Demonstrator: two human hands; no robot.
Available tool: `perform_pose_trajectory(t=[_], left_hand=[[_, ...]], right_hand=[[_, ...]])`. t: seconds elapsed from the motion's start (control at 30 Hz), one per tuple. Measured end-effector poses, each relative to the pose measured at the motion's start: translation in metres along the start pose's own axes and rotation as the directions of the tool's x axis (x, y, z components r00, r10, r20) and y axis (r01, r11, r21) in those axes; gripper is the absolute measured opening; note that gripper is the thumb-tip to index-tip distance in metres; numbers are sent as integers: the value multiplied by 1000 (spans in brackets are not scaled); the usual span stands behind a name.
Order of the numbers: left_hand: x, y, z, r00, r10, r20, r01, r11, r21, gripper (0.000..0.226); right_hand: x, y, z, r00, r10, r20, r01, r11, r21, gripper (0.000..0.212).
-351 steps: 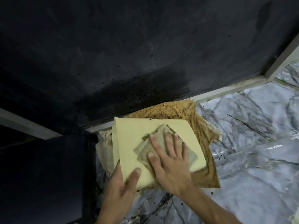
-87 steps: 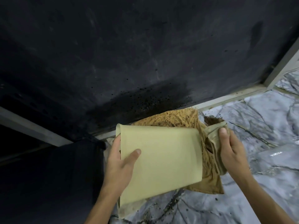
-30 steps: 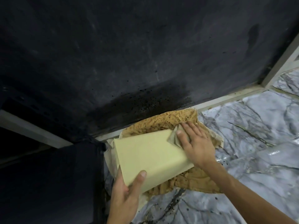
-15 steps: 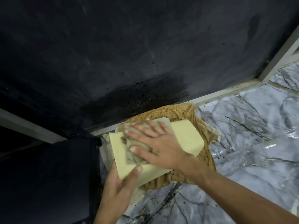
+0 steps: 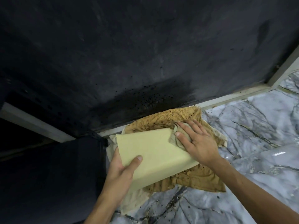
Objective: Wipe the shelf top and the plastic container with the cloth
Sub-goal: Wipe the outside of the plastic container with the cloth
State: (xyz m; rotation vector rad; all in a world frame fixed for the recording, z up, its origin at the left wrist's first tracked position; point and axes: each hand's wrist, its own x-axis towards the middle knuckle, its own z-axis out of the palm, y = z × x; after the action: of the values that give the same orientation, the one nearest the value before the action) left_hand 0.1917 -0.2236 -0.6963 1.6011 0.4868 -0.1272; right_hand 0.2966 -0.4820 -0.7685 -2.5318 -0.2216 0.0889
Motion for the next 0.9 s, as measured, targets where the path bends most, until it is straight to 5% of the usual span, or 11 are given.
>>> perform_pose_trajectory(t=[0.3, 0.43, 0.6, 0.73, 0.8, 0.9], left_hand=[[-11, 4, 10, 995, 101, -26, -97, 989, 115, 48], [-16, 19, 12, 986, 149, 68, -158, 974, 160, 45], [-18, 60, 3, 916, 300, 267, -387, 835, 392, 45], [-3, 86, 13, 802, 256, 539, -595, 412, 690, 54], [5, 90, 19, 728, 231, 646, -682, 152, 715, 55], [12, 85, 21, 669, 176, 722, -723, -69, 687, 53]], right_hand=[[-15, 18, -5, 949, 198, -245, -88, 913, 397, 39], [-35, 38, -24, 941, 218, -259, -139, 947, 291, 29], [-58, 65, -64, 956, 152, -249, -118, 982, 148, 38], [-59, 43, -87, 956, 96, -278, -52, 985, 164, 38], [-58, 29, -96, 954, 74, -291, -25, 985, 171, 39], [-59, 11, -103, 951, 35, -308, 20, 985, 172, 40]])
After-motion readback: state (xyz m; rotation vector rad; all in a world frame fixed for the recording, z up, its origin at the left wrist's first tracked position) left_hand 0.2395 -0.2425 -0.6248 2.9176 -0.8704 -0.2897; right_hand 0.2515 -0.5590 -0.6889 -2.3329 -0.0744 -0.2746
